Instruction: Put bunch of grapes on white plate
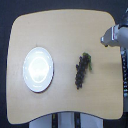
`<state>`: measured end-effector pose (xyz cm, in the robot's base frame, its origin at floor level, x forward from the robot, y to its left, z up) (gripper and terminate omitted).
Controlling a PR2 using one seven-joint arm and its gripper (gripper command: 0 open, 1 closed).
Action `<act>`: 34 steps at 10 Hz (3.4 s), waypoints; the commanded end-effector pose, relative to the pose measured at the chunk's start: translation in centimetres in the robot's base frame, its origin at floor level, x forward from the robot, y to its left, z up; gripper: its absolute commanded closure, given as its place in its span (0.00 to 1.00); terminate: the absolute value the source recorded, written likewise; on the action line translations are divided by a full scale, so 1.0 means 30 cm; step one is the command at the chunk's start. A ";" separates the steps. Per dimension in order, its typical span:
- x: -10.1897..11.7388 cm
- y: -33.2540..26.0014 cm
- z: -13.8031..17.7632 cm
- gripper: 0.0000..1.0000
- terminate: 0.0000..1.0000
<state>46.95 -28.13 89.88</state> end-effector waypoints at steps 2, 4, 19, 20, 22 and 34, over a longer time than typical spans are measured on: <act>-0.009 0.026 -0.015 0.00 0.00; -0.039 0.101 -0.065 0.00 0.00; -0.135 0.538 -0.437 0.00 0.00; -0.120 0.538 -0.473 0.00 0.00; -0.114 0.547 -0.521 0.00 0.00; -0.137 0.512 -0.568 1.00 0.00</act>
<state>43.29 -13.08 71.95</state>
